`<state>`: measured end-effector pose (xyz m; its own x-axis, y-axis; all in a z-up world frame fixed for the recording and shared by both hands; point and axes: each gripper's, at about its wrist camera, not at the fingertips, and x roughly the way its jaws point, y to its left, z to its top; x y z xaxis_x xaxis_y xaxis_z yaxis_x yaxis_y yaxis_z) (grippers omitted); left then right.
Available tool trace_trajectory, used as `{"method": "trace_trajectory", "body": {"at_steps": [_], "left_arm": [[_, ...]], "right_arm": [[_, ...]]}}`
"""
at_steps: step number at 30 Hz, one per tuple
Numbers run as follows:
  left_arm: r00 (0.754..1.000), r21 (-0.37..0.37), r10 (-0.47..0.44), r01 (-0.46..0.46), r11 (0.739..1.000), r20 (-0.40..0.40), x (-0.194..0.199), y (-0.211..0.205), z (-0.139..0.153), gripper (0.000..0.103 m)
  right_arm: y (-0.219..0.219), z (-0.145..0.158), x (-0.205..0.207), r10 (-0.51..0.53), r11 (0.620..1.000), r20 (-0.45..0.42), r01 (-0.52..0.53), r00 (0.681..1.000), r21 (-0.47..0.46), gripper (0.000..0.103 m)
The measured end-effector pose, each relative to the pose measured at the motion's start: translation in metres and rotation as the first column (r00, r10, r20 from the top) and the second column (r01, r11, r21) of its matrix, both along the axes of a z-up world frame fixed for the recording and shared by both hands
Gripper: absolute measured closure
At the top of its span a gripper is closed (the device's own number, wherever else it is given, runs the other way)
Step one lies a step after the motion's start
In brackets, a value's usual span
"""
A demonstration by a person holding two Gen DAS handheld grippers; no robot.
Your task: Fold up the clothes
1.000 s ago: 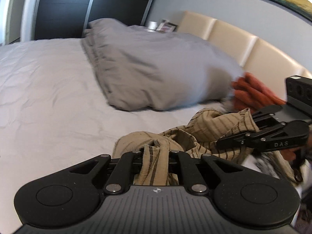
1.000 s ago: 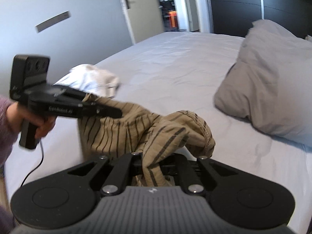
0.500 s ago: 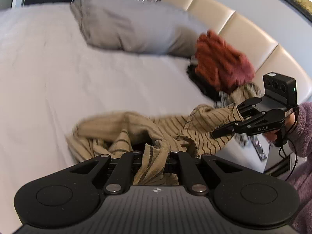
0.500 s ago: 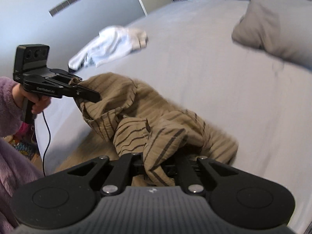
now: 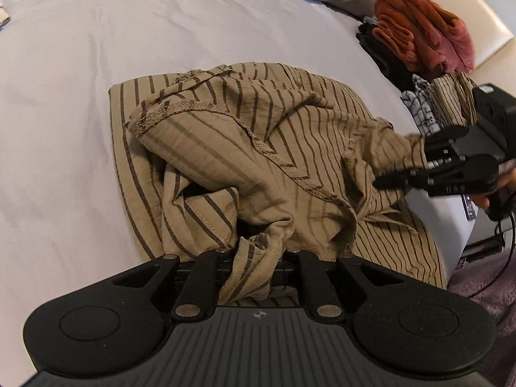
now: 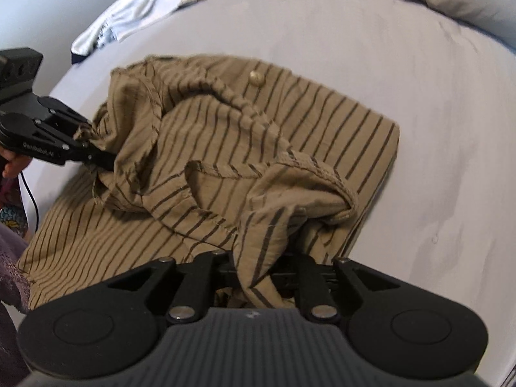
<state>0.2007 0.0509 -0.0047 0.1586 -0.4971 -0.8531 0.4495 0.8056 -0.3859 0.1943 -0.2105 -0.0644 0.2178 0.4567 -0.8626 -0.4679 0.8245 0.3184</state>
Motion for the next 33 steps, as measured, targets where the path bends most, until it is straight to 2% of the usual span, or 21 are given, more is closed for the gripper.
{"method": "trace_trajectory", "body": {"at_steps": [1, 2, 3, 4, 5, 8, 12, 14, 16, 20, 21, 23, 30, 33], "left_arm": [[1.000, 0.002, 0.005, -0.005, 1.000, -0.004, -0.001, 0.002, 0.002, 0.088], [1.000, 0.005, 0.003, -0.003, 1.000, -0.002, -0.002, 0.004, 0.005, 0.077], [1.000, 0.009, 0.001, -0.001, 1.000, -0.001, -0.004, 0.005, 0.008, 0.069], [1.000, 0.013, -0.005, 0.005, 1.000, 0.008, -0.007, 0.006, 0.010, 0.048], [1.000, 0.021, -0.011, 0.010, 1.000, 0.028, -0.010, 0.007, 0.016, 0.040], [0.995, 0.065, -0.039, 0.033, 0.997, 0.090, -0.020, 0.009, 0.032, 0.040], [0.979, 0.140, -0.006, -0.023, 0.990, 0.203, -0.029, 0.008, 0.051, 0.040], [0.963, 0.127, 0.030, -0.066, 0.990, 0.267, -0.031, 0.010, 0.063, 0.040], [0.955, 0.093, 0.040, -0.070, 0.993, 0.294, -0.028, 0.006, 0.071, 0.040], [0.939, 0.105, 0.063, -0.104, 0.989, 0.338, -0.010, -0.011, 0.075, 0.040], [0.936, 0.108, 0.064, -0.107, 0.988, 0.347, -0.004, -0.015, 0.074, 0.040], [0.934, 0.123, 0.038, -0.087, 0.989, 0.355, 0.011, -0.021, 0.070, 0.040], [0.948, 0.223, -0.022, -0.051, 0.974, 0.318, 0.047, -0.036, 0.034, 0.040], [0.955, 0.264, -0.046, -0.034, 0.964, 0.292, 0.054, -0.038, 0.017, 0.044]], "right_arm": [[-0.004, 0.002, -0.004, -0.003, 1.000, -0.005, 0.003, 1.000, -0.002, 0.080], [-0.007, 0.003, -0.007, -0.007, 1.000, -0.010, 0.007, 1.000, -0.004, 0.061], [-0.009, 0.008, -0.010, -0.012, 1.000, -0.004, 0.012, 1.000, -0.008, 0.054], [-0.011, 0.013, -0.013, -0.016, 1.000, 0.002, 0.016, 1.000, -0.012, 0.051], [-0.014, 0.017, -0.016, -0.021, 1.000, 0.009, 0.021, 1.000, -0.016, 0.051], [-0.026, 0.034, -0.024, -0.062, 0.998, 0.027, 0.063, 0.998, -0.025, 0.050], [-0.044, 0.055, -0.034, -0.158, 0.986, 0.068, 0.161, 0.985, -0.044, 0.050], [-0.047, 0.063, -0.031, -0.200, 0.979, 0.096, 0.204, 0.975, -0.025, 0.050], [-0.051, 0.069, -0.028, -0.235, 0.972, 0.106, 0.236, 0.966, 0.008, 0.050], [-0.048, 0.069, -0.010, -0.276, 0.961, 0.106, 0.274, 0.955, 0.034, 0.053], [-0.047, 0.068, -0.005, -0.282, 0.959, 0.107, 0.280, 0.954, 0.035, 0.054], [-0.041, 0.065, 0.007, -0.270, 0.963, 0.116, 0.268, 0.956, 0.034, 0.063], [-0.020, 0.046, 0.042, -0.223, 0.972, 0.106, 0.213, 0.969, 0.096, 0.064], [-0.004, 0.033, 0.052, -0.178, 0.977, 0.092, 0.165, 0.980, 0.136, 0.070]]}}
